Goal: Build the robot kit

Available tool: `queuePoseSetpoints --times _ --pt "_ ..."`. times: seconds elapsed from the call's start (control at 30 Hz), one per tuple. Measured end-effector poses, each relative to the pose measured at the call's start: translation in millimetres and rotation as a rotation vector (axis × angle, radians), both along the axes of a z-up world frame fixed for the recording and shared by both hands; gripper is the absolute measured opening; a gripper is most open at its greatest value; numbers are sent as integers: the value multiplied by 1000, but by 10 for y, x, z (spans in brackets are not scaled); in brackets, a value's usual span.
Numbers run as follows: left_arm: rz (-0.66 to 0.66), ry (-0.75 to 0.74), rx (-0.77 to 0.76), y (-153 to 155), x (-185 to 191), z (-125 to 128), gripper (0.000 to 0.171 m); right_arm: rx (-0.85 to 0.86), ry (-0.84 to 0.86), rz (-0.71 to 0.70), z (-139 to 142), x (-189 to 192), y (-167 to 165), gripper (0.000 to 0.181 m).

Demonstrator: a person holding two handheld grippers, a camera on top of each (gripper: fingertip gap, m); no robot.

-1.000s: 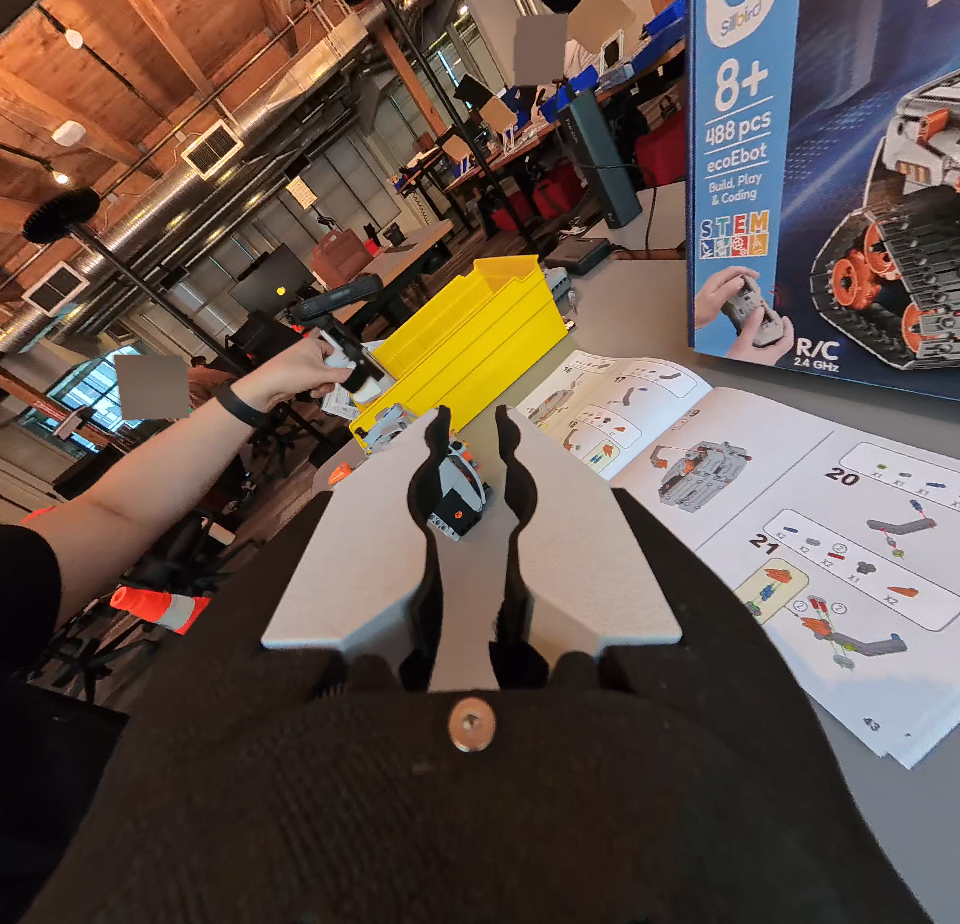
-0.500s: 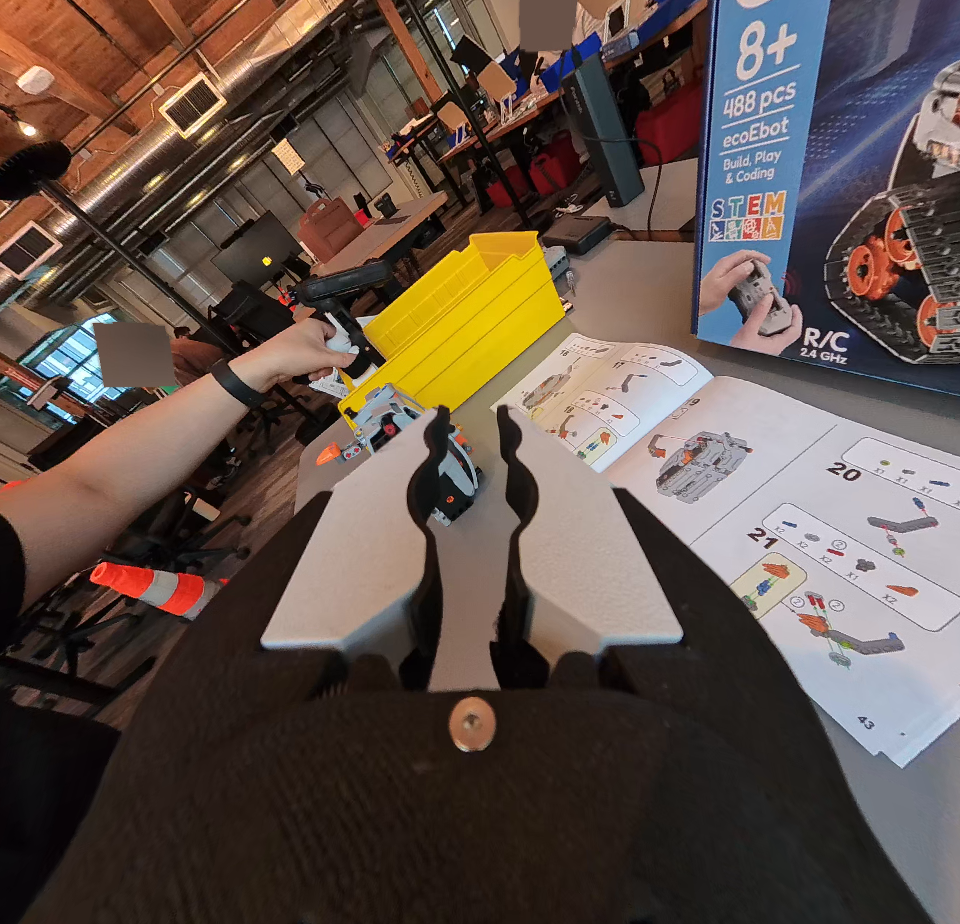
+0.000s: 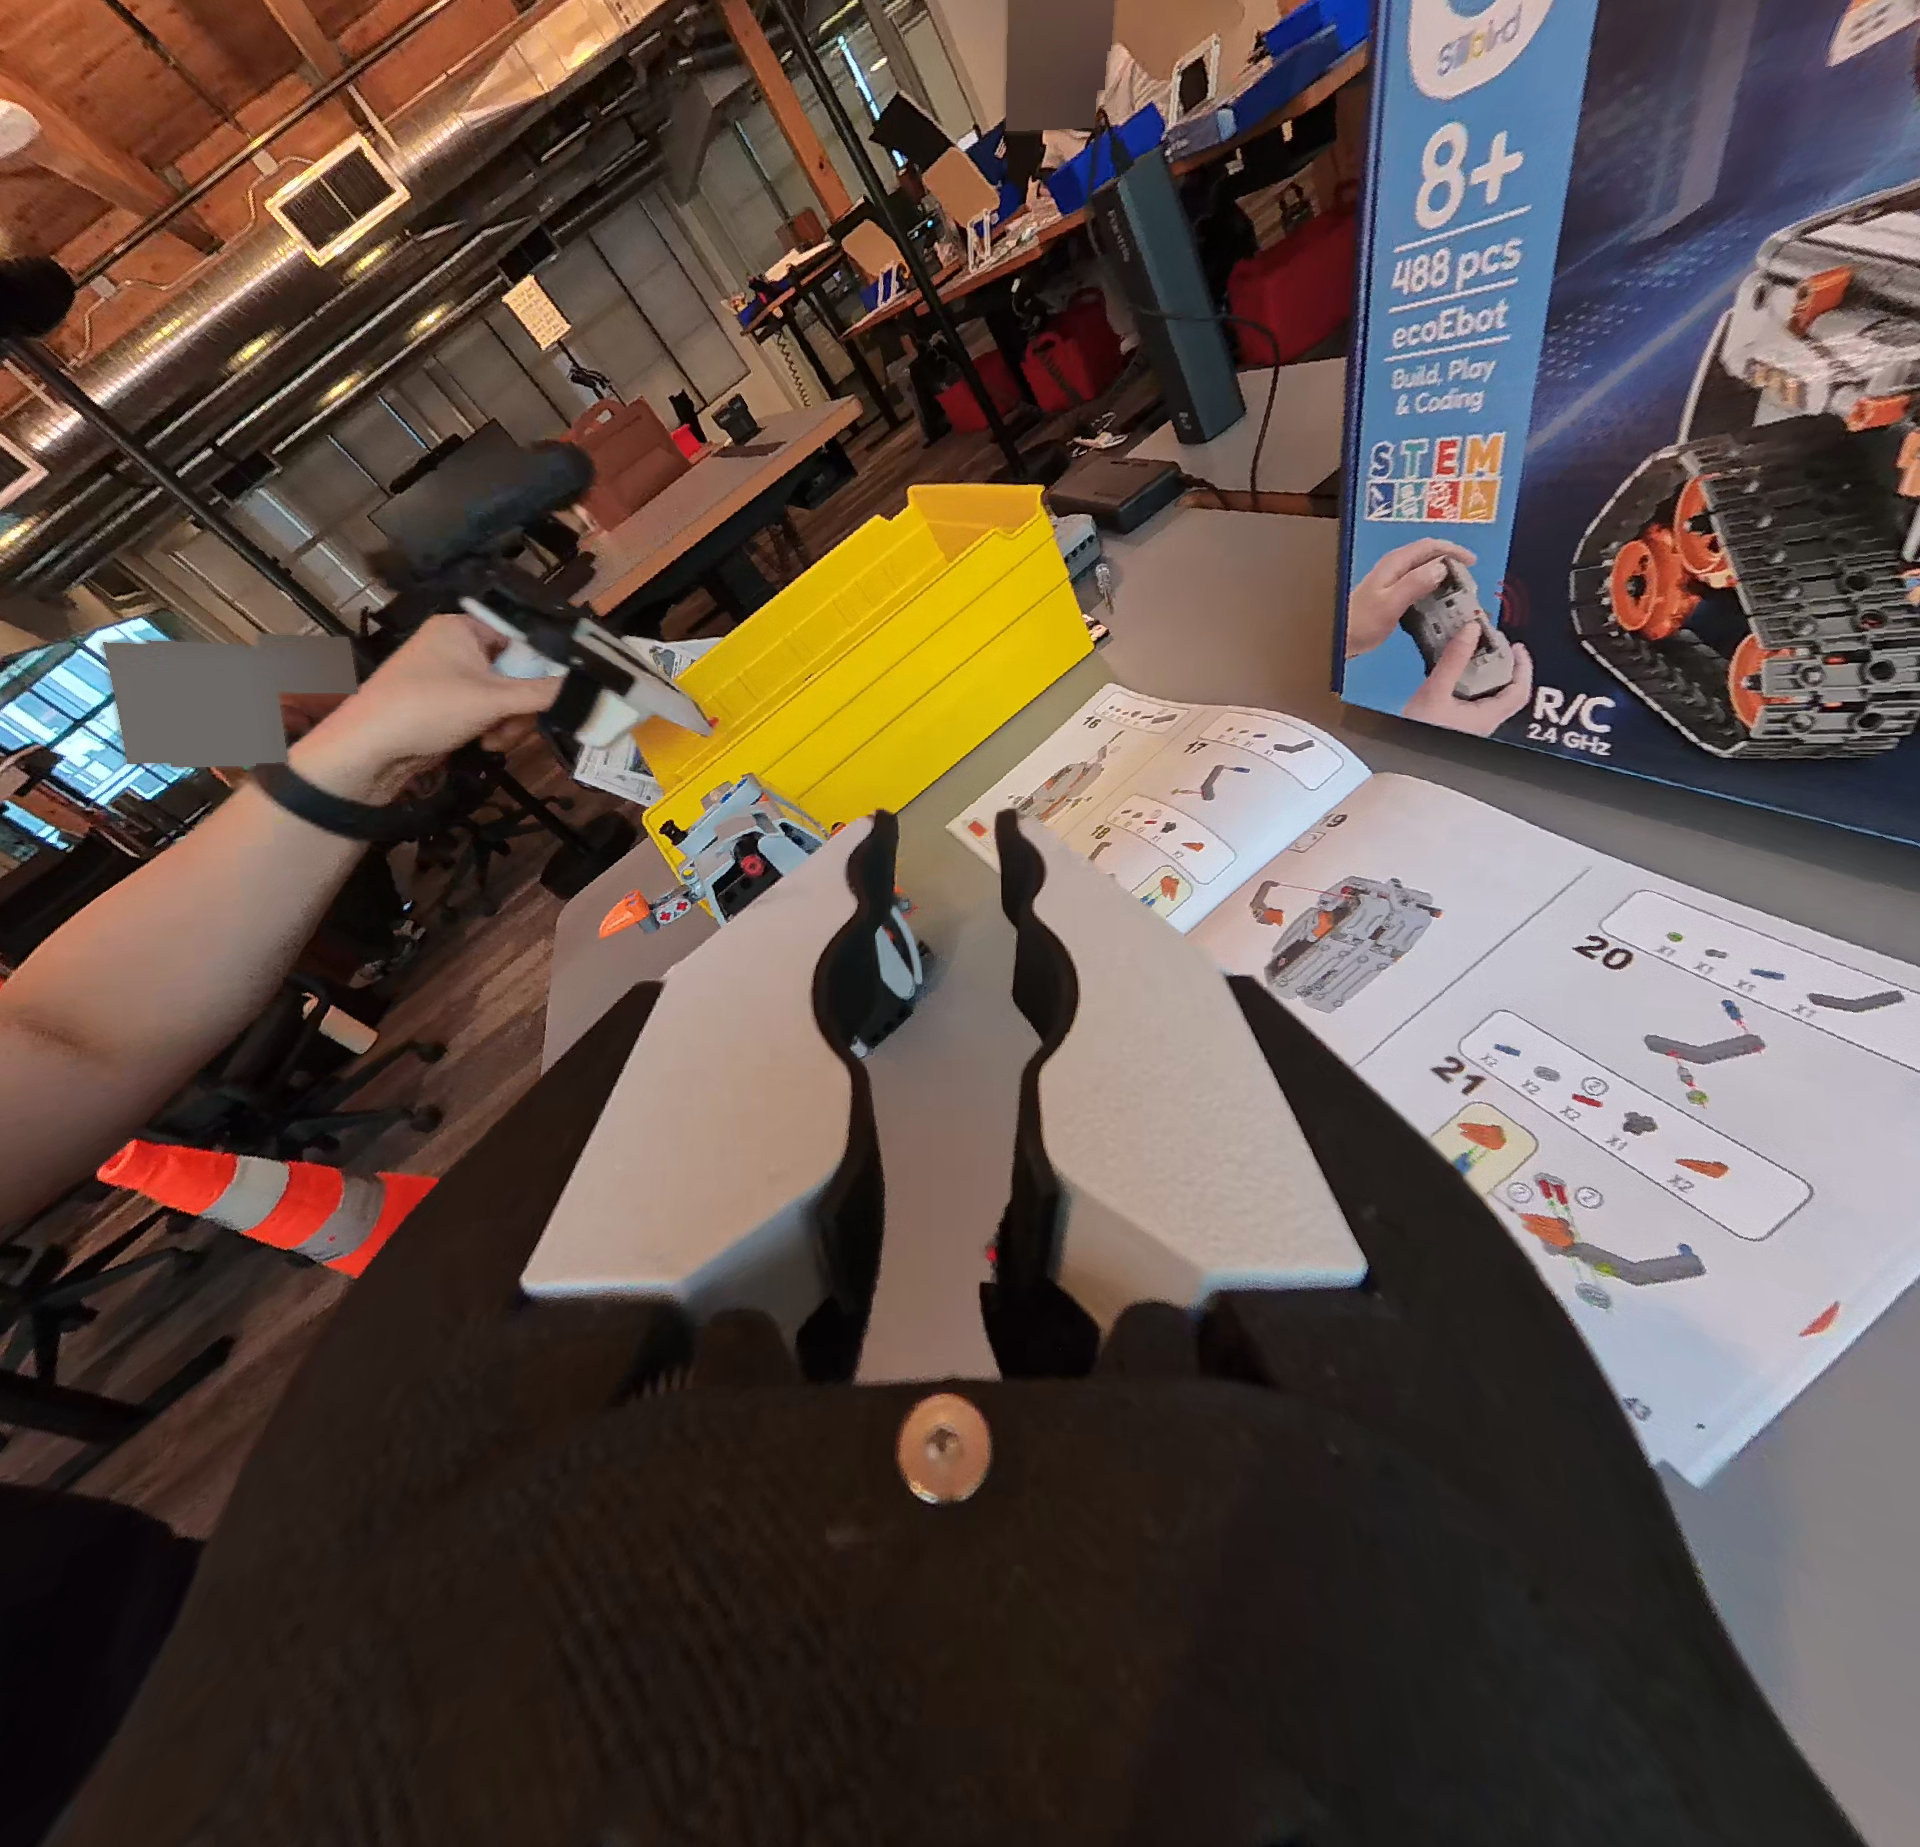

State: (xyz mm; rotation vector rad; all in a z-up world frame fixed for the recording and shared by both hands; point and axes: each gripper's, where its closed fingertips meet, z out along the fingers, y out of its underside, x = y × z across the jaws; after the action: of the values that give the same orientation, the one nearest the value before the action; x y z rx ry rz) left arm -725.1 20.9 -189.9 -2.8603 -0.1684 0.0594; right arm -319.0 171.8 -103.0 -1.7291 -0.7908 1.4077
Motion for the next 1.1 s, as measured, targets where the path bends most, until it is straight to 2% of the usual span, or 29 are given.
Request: queuePoseSetpoints --times 0.13,0.2,0.27,0.33,0.37,0.47,0.53,0.6,0.7,0.8,0.87,0.93,0.97,1.03,1.1 --pt "-164 -85 295 110 890 746 2 30 -7 -54 20 109 112 19" --pt "-305 -148 401 65 1565 1069 2 43 -1 -78 37 167 169 19" --pt "-466 -234 423 -68 2320 1204 2 52 -5 -105 27 238 244 19" --pt "-630 -341 400 -192 3095 1100 2 79 -31 -144 -3 334 334 20" --pt "-690 -372 372 -207 3429 942 2 96 -47 -170 -13 391 379 20" --pt "-780 -332 251 12 4096 233 2 162 -33 -242 91 564 462 22" --pt "-771 -266 170 225 4254 -185 2 196 -15 -277 151 676 502 22" --pt "-775 -247 104 333 4340 -424 2 212 -17 -314 157 791 575 22" --pt "-765 -214 49 444 4340 -576 2 197 -13 -337 147 900 652 22" --pt "-763 -190 -38 414 4314 -691 3 196 -36 -340 144 926 670 23" --pt "-755 -211 -6 447 4350 -669 5 205 -58 -333 148 919 646 25" --pt "-731 -201 10 441 4316 -645 25 212 -70 -318 167 901 604 26" --pt "-725 -222 39 410 4336 -579 26 218 -78 -309 178 893 583 27" --pt "-700 -254 149 342 4347 -363 17 237 -100 -301 189 897 561 27" --pt "-657 -237 321 277 4267 -70 9 255 -126 -298 178 913 553 27"
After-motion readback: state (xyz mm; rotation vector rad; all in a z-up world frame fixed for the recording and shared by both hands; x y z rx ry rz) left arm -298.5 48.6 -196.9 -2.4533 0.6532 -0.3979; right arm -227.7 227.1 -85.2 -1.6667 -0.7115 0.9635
